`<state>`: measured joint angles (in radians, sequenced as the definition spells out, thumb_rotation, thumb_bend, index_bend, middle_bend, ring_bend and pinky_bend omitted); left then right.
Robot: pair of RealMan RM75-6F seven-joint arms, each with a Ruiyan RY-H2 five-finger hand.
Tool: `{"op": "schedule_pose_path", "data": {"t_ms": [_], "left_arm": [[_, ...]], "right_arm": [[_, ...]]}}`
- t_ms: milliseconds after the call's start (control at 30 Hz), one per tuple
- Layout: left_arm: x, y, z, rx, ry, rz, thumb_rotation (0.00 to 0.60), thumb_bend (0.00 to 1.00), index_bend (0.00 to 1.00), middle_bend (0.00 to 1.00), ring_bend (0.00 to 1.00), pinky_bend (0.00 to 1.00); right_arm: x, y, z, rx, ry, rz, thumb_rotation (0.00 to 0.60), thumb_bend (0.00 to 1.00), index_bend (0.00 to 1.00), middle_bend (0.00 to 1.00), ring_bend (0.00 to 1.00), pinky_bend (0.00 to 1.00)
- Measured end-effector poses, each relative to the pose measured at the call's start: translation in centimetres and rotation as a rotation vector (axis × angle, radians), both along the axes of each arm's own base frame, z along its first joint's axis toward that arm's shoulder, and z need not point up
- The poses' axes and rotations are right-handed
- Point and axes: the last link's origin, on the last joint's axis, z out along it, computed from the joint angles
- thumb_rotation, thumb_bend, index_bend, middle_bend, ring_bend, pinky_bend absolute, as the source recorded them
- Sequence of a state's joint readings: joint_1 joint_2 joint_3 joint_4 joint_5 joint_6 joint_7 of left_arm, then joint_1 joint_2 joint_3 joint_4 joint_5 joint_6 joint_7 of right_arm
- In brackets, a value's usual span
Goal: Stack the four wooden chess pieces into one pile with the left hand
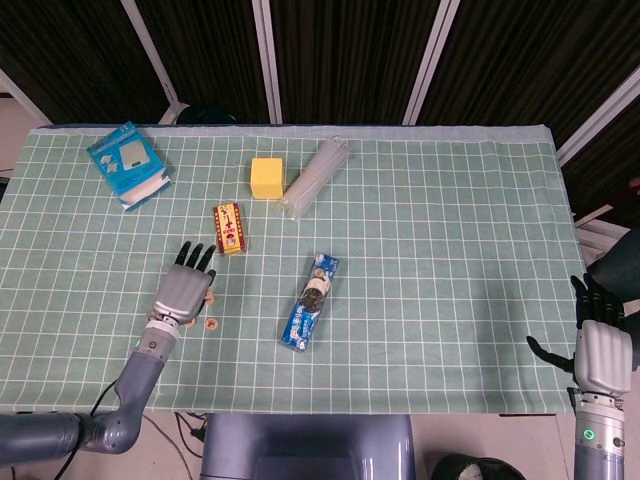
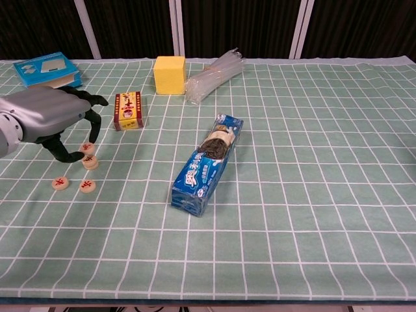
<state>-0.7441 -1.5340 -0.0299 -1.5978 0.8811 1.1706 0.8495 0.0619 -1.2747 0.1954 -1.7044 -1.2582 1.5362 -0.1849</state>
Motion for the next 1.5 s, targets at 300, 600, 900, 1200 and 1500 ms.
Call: {"op": "schedule_pose_path", "data": {"t_ms": [300,600,900,1200,1500], "left_arm": [[0.07,-0.3,-0.48,0.0,0.019,-0.013,0.6,0.34,0.49,0.04,0.0,0.0],[0.01,-0.49,-0.71,-0.006,0.026,-0.016,0.6,0.34,0.48,0.04,0.0,0.0],[-0.27,-0.48,-0.85,-0.004,0.036,-0.01,0.6,0.34,0.48,0.04,0.0,0.0],[-0.37,-0.48,-0.87,-0.004,0.037,-0.012,0.6,0.34,0.46,0.04,0.0,0.0],[-0.36,-0.52,-0.83,-0.004,0.044,-0.013,0.6,0.34,0.45,0.04,0.0,0.0]], "right_arm": [[-0.02,-0.02,0.01,-0.001,0.001,-0.002,0.6,0.23,0.0,0.01,0.0,0.0],[-0.03,-0.02,0.01,-0.005,0.001,-0.004,0.6,0.23,0.0,0.01,0.0,0.0],[-0.04,-0.03,0.01,-0.005,0.001,-0.004,0.6,0.23,0.0,0.01,0.0,0.0],[-0.06,-0.03,0.02,-0.008,0.002,-0.006,0.6,0.23,0.0,0.01,0.0,0.0],[-0.04,-0.04,0.04,-0.009,0.01,-0.003,0.6,0.23,0.0,0.01,0.0,0.0]]}}
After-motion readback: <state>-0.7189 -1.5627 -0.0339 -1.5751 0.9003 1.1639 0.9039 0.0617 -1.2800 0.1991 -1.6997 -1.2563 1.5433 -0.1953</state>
